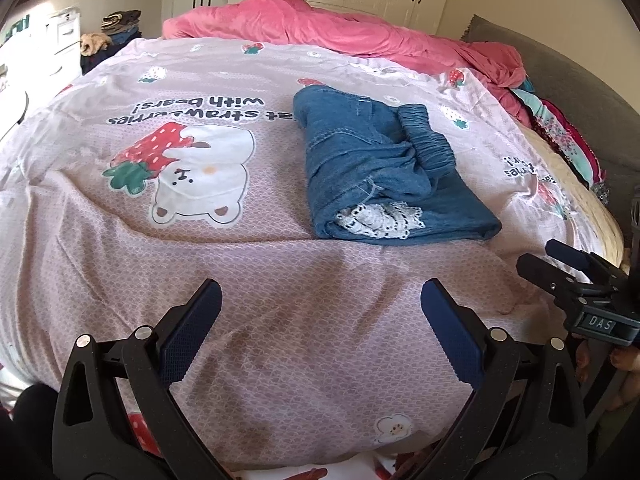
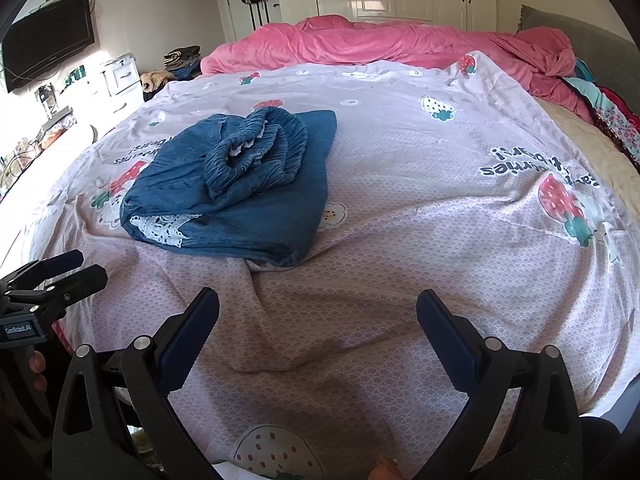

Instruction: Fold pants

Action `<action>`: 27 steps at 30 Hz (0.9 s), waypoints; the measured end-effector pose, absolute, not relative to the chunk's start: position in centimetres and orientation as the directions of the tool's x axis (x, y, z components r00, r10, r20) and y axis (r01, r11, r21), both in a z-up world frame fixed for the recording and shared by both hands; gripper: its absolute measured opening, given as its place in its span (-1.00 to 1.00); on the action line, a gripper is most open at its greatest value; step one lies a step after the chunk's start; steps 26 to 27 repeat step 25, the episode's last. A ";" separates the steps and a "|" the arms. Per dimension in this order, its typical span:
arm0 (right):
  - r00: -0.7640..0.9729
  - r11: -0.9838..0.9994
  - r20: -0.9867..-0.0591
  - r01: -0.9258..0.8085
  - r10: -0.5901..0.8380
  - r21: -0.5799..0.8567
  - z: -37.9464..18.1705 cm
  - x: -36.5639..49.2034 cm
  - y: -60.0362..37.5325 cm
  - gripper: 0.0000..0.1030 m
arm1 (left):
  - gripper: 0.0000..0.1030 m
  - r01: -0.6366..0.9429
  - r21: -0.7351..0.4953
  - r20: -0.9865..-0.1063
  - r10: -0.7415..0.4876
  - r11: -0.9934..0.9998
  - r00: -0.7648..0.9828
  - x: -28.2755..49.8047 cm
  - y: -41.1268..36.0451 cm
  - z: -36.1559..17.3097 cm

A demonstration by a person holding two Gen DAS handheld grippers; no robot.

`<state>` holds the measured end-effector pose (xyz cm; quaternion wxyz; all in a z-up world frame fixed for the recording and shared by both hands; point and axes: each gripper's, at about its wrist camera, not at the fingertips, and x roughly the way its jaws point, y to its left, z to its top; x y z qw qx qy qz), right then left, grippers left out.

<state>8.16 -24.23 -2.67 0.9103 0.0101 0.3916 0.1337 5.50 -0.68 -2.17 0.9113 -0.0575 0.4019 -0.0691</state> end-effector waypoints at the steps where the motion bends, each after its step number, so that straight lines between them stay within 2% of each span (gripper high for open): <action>1: 0.658 0.965 -0.711 -0.231 0.248 0.123 -2.6 8.3 -24.4 0.92 | 0.82 0.075 -0.156 -0.727 -0.166 0.985 0.666 5.6 -0.6 -2.2; 9: 0.676 0.976 -0.705 -0.171 0.215 0.135 -1.6 9.5 -27.0 0.92 | 0.82 0.063 -0.132 -0.732 -0.140 0.989 0.667 6.0 -0.2 -1.4; 12: 0.692 0.981 -0.695 -0.133 0.195 0.143 0.1 11.1 -29.8 0.92 | 0.82 0.034 -0.135 -0.694 -0.119 0.990 0.710 6.1 1.1 -0.4; 14: 0.721 0.989 -0.678 -0.083 0.143 0.121 1.5 12.2 -32.1 0.92 | 0.82 0.011 -0.143 -0.702 -0.110 0.990 0.704 7.2 2.6 0.1; 20: 0.686 0.992 -0.727 0.114 -0.035 0.059 2.5 19.6 -43.4 0.92 | 0.82 -0.219 -0.051 -0.800 0.091 0.974 0.593 14.7 12.3 -0.9; 22: 0.651 0.980 -0.750 0.195 -0.113 0.022 1.3 22.4 -47.4 0.92 | 0.82 -0.302 -0.027 -0.809 0.157 0.953 0.567 17.6 16.3 -1.2; 25: 0.578 0.944 -0.800 0.328 -0.163 0.045 -1.6 26.5 -53.4 0.92 | 0.82 -0.399 -0.019 -0.808 0.221 0.917 0.546 21.2 21.4 -2.0; 27: 0.578 0.944 -0.800 0.328 -0.163 0.045 -1.6 26.5 -53.4 0.92 | 0.82 -0.399 -0.019 -0.808 0.221 0.917 0.546 21.2 21.4 -2.0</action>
